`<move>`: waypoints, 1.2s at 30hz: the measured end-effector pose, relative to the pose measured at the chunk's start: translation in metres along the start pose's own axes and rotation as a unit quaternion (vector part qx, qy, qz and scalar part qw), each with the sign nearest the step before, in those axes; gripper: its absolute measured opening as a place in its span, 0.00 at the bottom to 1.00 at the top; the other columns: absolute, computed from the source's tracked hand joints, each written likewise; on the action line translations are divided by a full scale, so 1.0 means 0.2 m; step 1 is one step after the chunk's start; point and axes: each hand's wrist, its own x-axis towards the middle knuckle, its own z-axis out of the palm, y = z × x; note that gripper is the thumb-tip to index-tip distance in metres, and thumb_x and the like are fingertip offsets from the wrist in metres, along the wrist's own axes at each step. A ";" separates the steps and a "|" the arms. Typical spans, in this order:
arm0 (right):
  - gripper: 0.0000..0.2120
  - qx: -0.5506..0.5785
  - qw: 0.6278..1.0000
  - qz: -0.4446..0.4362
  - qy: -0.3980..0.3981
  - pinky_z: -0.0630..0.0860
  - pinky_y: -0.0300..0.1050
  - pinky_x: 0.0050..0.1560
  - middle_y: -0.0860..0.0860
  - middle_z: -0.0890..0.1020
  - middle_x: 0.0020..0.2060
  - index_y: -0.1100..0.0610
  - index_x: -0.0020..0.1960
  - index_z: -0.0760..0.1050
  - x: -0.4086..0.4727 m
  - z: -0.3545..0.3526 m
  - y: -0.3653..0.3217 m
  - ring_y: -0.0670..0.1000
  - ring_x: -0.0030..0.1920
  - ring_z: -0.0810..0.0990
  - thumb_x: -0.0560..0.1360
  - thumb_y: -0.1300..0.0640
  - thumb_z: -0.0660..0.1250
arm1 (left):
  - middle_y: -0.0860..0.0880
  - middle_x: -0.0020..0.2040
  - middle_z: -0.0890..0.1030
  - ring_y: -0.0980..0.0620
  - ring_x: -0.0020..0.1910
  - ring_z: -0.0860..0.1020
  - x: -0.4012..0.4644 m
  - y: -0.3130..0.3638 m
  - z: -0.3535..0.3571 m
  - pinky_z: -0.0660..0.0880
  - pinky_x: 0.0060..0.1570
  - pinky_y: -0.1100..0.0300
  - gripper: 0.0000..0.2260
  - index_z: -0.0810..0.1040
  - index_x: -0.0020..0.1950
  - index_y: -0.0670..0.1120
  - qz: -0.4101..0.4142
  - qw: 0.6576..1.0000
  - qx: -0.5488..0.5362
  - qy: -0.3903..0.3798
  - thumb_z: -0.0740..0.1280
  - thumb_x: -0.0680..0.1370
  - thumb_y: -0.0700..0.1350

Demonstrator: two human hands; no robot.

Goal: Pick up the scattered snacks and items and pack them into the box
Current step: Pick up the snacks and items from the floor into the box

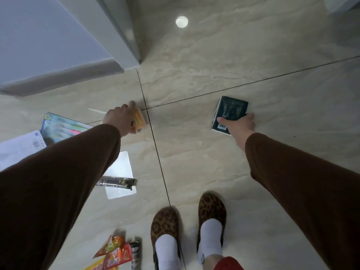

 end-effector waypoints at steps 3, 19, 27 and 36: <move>0.35 0.019 0.998 -0.041 -0.033 0.76 0.56 0.61 0.54 0.76 0.58 0.55 0.59 0.61 -0.08 0.02 0.01 0.60 0.60 0.77 0.65 0.50 0.81 | 0.41 0.48 0.81 0.39 0.47 0.81 -0.08 0.05 0.00 0.72 0.42 0.52 0.30 0.63 0.61 0.46 -0.022 0.997 -0.078 -0.012 0.77 0.68 0.50; 0.23 0.101 0.980 -0.139 -0.104 0.71 0.44 0.49 0.45 0.77 0.50 0.52 0.60 0.67 -1.71 -0.43 0.16 0.49 0.50 0.77 0.72 0.48 0.75 | 0.48 0.52 0.79 0.51 0.41 0.82 -1.69 0.06 -0.54 0.79 0.33 0.58 0.18 0.65 0.65 0.47 -0.180 0.786 -0.589 0.046 0.68 0.79 0.44; 0.25 0.097 0.972 -0.161 -0.142 0.72 0.41 0.42 0.46 0.79 0.50 0.54 0.61 0.70 -2.40 -0.38 0.38 0.46 0.47 0.79 0.70 0.48 0.77 | 0.45 0.51 0.83 0.46 0.44 0.84 -2.56 -0.14 -0.37 0.82 0.43 0.48 0.16 0.72 0.58 0.45 -0.227 0.703 -0.670 0.069 0.74 0.75 0.45; 0.25 0.044 0.963 -0.201 -0.172 0.72 0.41 0.44 0.44 0.78 0.48 0.54 0.60 0.70 -2.93 0.06 0.48 0.44 0.46 0.78 0.70 0.48 0.77 | 0.47 0.51 0.84 0.46 0.46 0.85 -2.98 -0.62 -0.03 0.82 0.48 0.45 0.16 0.73 0.56 0.48 -0.258 0.656 -0.704 0.079 0.76 0.73 0.48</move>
